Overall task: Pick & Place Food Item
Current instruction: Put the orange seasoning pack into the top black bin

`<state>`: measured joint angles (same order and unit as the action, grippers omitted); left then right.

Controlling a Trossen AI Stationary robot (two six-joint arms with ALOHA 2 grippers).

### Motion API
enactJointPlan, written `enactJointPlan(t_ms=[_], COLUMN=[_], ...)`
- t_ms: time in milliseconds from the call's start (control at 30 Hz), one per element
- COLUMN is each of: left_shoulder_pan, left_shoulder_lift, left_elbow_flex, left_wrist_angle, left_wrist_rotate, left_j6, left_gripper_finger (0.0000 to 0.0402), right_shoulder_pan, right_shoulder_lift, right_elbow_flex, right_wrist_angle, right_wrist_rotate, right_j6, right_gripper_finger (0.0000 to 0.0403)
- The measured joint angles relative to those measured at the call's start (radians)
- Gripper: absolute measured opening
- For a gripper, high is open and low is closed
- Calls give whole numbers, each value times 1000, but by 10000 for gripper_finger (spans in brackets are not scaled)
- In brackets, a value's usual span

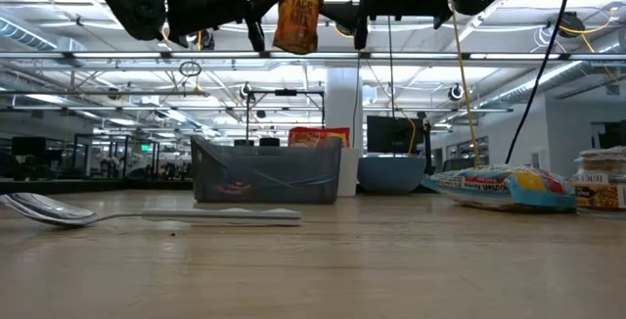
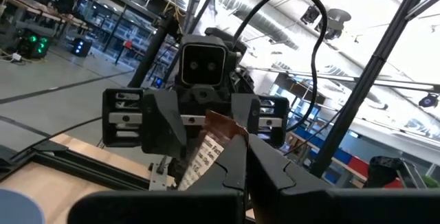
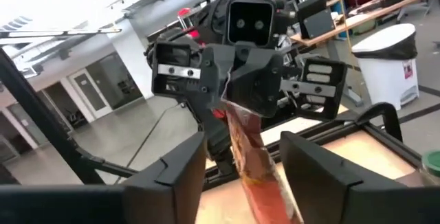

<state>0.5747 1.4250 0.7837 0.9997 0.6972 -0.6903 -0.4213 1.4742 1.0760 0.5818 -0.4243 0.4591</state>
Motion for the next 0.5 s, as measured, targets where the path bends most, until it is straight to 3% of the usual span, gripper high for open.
enactJointPlan(t_ms=[333, 500], left_shoulder_pan=[0, 0], left_shoulder_lift=[0, 0], left_elbow_flex=[0, 0], left_wrist_angle=[0, -1], left_wrist_rotate=[-9, -43], left_j6=[-4, -24], left_gripper_finger=[4, 11], right_shoulder_pan=[0, 0], right_shoulder_lift=[0, 0], right_elbow_flex=[0, 0], right_wrist_angle=[-4, -4], right_wrist_rotate=[0, 0], right_j6=[-11, -18], right_gripper_finger=[24, 6])
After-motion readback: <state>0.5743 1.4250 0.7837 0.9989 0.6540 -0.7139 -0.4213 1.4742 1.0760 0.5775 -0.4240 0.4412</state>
